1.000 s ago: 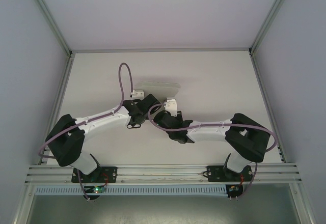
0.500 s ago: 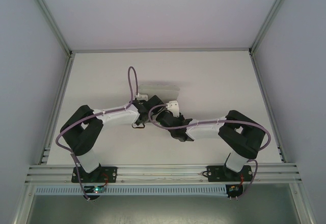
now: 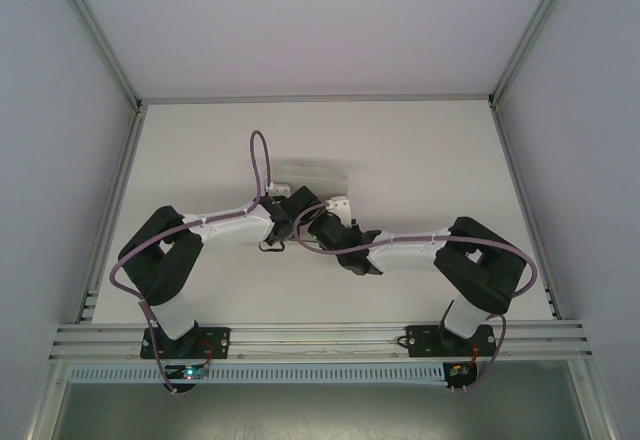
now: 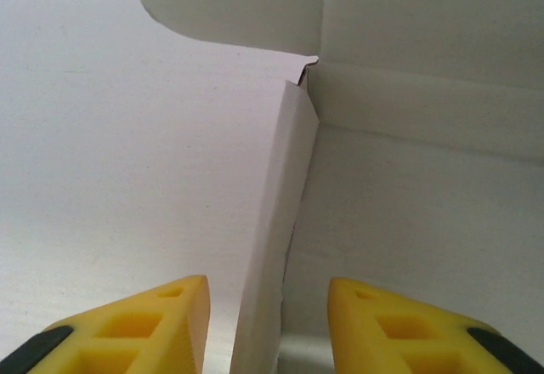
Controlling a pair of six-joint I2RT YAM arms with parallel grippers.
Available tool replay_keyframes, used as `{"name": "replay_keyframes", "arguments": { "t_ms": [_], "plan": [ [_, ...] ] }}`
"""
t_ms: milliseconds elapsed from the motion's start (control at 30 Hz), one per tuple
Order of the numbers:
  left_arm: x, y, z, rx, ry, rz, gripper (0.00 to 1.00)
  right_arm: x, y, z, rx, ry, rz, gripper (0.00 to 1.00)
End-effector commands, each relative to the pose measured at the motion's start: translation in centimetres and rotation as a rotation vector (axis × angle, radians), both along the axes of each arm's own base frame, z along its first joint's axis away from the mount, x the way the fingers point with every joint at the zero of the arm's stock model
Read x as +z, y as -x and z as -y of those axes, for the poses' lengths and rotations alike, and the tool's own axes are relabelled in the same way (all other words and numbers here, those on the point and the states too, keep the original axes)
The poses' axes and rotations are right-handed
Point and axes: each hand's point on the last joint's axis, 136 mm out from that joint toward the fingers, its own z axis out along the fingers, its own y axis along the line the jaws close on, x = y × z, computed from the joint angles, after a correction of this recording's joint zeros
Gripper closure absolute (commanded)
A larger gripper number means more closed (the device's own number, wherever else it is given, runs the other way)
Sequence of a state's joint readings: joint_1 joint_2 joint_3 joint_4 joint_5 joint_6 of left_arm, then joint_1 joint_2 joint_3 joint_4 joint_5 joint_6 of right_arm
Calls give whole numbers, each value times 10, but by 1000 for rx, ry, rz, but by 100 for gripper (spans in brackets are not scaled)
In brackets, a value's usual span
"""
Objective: Assemble paper box
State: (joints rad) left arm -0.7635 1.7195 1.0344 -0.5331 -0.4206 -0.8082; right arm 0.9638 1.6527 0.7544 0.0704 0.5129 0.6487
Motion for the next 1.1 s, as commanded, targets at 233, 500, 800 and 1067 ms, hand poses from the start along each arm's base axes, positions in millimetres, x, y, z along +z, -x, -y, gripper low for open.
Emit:
{"name": "replay_keyframes", "arguments": {
  "t_ms": [233, 500, 800, 1067],
  "plan": [
    [43, -8, 4, -5, 85, 109, 38, 35, -11, -2, -42, -104, 42, 44],
    [68, -3, -8, -11, 99, 182, 0, 48, -12, 13, -68, -134, 75, 32],
    [100, 10, -50, 22, 198, 300, 0, 64, -12, 44, -80, -219, 111, 2],
    [95, 15, -55, 4, 348, 316, 0, 24, -8, 5, 15, -272, -139, 25]
  ]
}}
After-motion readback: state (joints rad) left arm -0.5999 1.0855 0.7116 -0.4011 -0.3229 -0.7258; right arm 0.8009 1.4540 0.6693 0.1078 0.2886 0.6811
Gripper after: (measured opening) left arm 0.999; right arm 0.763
